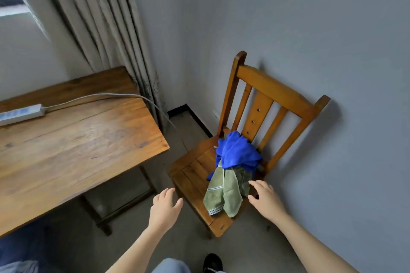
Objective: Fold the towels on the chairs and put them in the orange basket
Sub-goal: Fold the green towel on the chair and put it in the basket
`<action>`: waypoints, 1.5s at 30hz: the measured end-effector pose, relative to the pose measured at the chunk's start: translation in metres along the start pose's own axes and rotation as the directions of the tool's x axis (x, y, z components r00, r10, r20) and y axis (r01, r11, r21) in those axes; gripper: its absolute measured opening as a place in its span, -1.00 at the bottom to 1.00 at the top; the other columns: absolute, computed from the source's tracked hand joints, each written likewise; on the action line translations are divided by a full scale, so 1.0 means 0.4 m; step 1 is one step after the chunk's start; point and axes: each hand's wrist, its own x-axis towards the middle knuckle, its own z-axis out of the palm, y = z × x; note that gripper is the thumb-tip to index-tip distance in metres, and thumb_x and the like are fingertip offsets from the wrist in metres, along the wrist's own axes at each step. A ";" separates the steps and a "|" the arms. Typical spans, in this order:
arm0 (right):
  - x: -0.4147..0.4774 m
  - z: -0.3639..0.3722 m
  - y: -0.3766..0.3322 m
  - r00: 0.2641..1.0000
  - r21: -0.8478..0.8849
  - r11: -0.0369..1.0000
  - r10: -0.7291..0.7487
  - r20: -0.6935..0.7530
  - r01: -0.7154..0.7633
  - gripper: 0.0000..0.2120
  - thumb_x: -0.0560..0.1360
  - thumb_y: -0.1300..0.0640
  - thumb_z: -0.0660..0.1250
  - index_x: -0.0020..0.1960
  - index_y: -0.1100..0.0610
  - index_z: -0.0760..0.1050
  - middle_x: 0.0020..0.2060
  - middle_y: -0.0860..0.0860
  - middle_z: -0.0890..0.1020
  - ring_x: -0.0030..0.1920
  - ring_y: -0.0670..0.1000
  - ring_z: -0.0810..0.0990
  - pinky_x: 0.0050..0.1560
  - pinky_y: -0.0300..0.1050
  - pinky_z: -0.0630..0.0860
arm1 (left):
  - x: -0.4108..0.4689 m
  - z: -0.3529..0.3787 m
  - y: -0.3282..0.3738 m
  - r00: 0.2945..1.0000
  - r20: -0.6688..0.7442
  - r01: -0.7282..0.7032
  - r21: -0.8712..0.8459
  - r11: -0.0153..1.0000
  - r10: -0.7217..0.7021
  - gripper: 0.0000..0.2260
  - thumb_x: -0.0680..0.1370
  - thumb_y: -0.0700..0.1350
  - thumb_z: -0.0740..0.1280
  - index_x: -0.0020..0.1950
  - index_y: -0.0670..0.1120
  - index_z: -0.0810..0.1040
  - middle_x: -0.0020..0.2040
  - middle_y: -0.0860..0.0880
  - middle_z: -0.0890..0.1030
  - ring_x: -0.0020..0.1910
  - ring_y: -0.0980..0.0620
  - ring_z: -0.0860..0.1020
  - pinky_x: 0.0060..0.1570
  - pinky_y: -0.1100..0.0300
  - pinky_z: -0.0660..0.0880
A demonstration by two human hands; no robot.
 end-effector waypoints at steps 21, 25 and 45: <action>0.201 0.194 -0.062 0.832 0.326 0.766 0.526 0.176 -0.554 -0.52 0.55 0.05 0.22 0.44 0.04 0.23 0.36 0.03 0.38 0.36 0.04 0.33 0.27 -0.09 0.38 | 0.513 0.024 0.077 0.847 0.516 -0.310 0.286 0.907 0.127 -0.59 0.61 0.05 0.10 0.43 -0.05 0.28 0.39 -0.05 0.35 0.36 -0.04 0.32 0.28 0.14 0.34; 0.243 0.232 -0.042 0.808 0.380 0.715 0.543 0.227 -0.587 -0.51 0.54 0.09 0.24 0.43 0.06 0.24 0.34 0.06 0.41 0.36 0.06 0.32 0.29 -0.06 0.38 | 0.516 0.092 0.084 0.802 0.589 -0.315 0.266 0.911 0.105 -0.59 0.60 0.05 0.13 0.42 -0.05 0.30 0.37 -0.05 0.37 0.35 -0.04 0.33 0.28 0.14 0.34; 0.569 0.441 0.067 0.775 0.287 0.727 0.623 0.108 -0.624 -0.49 0.49 -0.01 0.30 0.37 0.12 0.26 0.31 0.04 0.46 0.33 0.05 0.40 0.24 -0.02 0.35 | 0.714 0.345 0.012 0.811 0.580 -0.085 0.247 0.965 -0.077 -0.60 0.58 -0.02 0.18 0.41 -0.06 0.33 0.31 -0.12 0.42 0.20 -0.09 0.47 0.14 0.15 0.42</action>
